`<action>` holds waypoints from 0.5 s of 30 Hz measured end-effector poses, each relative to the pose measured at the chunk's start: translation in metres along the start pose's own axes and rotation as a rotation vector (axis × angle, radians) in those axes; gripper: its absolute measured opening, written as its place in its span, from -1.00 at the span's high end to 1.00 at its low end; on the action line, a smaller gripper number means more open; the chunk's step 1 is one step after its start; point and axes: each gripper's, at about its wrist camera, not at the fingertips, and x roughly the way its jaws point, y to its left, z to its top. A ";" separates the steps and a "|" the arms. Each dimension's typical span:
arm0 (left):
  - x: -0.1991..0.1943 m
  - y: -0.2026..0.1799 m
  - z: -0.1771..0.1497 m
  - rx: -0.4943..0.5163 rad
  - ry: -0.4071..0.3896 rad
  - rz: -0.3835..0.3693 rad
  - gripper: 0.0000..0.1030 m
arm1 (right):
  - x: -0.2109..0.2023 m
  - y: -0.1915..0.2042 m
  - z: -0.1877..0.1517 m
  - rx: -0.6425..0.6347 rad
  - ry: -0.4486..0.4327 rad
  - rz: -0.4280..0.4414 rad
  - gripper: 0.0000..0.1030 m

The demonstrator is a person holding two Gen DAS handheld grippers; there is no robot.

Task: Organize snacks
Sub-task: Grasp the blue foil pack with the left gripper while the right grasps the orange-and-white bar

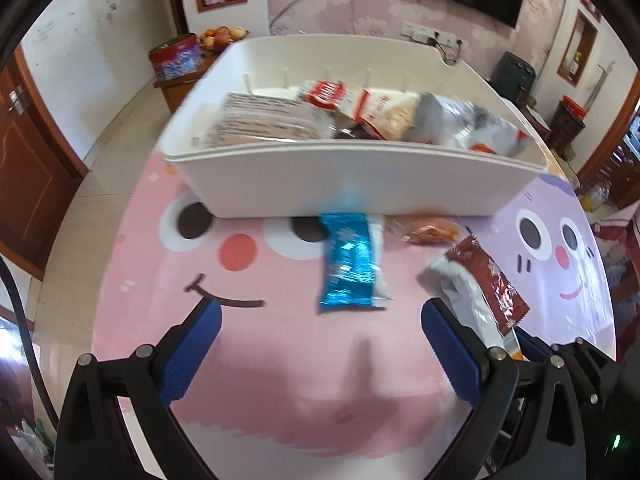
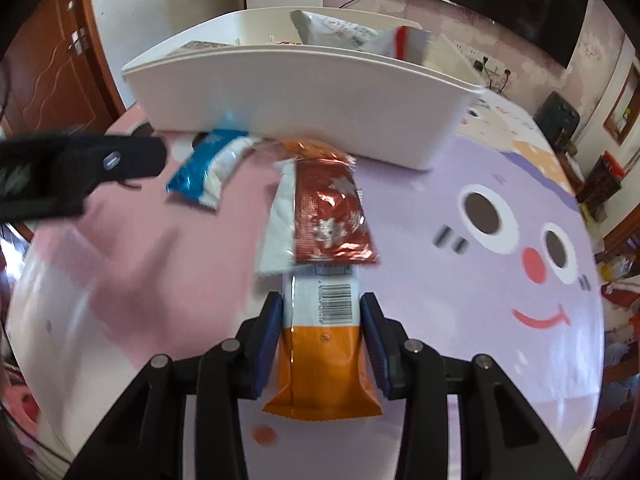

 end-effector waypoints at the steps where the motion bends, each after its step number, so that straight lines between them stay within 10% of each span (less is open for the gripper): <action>1: 0.002 -0.005 0.000 0.007 0.008 -0.007 -0.94 | -0.003 0.000 -0.004 -0.013 -0.004 -0.009 0.24; 15: 0.012 -0.053 0.006 0.085 0.075 -0.077 -0.94 | -0.023 -0.013 -0.028 -0.022 -0.005 0.009 0.25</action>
